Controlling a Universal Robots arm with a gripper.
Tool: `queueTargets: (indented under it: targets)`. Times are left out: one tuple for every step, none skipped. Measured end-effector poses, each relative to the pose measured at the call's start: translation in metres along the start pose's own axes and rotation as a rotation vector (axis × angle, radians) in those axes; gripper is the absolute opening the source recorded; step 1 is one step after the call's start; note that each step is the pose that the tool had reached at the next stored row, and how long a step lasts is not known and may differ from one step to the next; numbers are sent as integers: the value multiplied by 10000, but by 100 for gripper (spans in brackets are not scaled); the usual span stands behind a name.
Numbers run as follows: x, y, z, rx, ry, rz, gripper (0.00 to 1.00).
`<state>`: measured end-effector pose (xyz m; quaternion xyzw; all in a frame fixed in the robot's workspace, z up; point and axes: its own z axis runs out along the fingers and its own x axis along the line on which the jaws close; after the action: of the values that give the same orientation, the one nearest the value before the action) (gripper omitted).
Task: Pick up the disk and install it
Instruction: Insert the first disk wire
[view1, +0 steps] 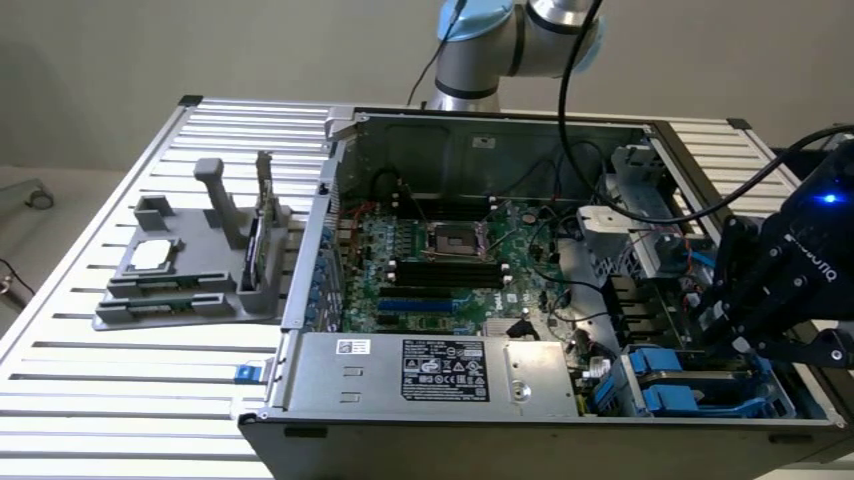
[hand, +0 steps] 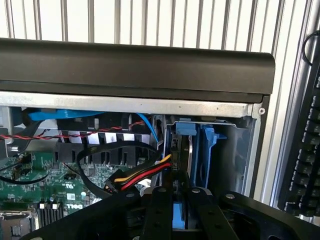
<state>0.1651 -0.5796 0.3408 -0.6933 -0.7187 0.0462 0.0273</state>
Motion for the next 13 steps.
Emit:
queueTargets:
  targets:
    - [0, 4, -1, 4, -1, -1, 17]
    - [0, 6, -1, 5, 0, 0, 17]
    - [-1, 8, 0, 7, 1, 0, 17]
    - [-1, 10, -1, 8, 0, 1, 17]
    - [-1, 12, 0, 9, 0, 1, 17]
    - [-1, 14, -1, 9, -1, 2, 17]
    - [-1, 15, 0, 10, 2, 4, 17]
    - [-2, 16, -1, 10, -1, 6, 17]
    - [-3, 17, 0, 11, 1, 10, 17]
    - [-5, 18, 1, 11, 2, 15, 17]
    - [-6, 18, 1, 12, 2, 21, 17]
    - [-9, 18, 3, 12, 4, 30, 17]
    - [-11, 18, 2, 12, 3, 39, 17]
